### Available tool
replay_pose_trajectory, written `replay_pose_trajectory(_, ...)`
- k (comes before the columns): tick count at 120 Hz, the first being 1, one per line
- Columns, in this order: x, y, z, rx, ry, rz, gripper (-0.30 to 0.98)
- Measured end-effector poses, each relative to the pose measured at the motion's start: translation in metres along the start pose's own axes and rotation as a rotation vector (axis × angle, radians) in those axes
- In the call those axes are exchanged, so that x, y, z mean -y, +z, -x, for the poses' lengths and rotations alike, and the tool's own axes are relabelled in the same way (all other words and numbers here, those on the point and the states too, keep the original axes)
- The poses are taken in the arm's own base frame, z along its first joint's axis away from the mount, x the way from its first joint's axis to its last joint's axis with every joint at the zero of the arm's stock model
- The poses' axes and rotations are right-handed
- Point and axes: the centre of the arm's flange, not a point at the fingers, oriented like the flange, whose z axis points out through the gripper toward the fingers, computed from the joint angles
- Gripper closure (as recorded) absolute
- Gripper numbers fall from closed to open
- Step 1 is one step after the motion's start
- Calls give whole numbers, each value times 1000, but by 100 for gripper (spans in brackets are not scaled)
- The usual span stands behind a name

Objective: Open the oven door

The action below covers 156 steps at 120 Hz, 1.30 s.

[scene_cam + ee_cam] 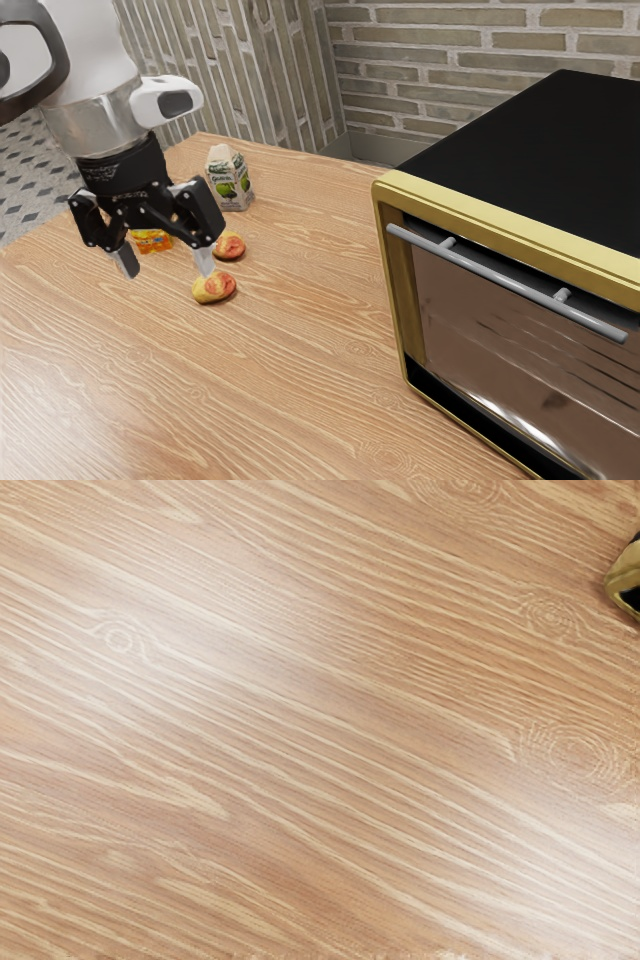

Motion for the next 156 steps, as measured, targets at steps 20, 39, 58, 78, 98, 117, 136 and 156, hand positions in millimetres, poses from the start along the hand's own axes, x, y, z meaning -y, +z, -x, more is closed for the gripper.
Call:
replay_pose_trajectory(20,17,-27,97,-132,45,74,0)
replay_pose_trajectory(39,76,9,154,-283,78,263,0)
replay_pose_trajectory(58,20,4,142,-305,37,392,0)
replay_pose_trajectory(78,-30,1,132,-341,-39,440,0)
replay_pose_trajectory(98,-73,8,125,-347,-118,463,0)
replay_pose_trajectory(117,-99,3,141,-348,-158,518,0)
replay_pose_trajectory(136,-120,-2,148,-346,-215,548,0)
replay_pose_trajectory(156,-139,-1,136,-331,-292,557,0)
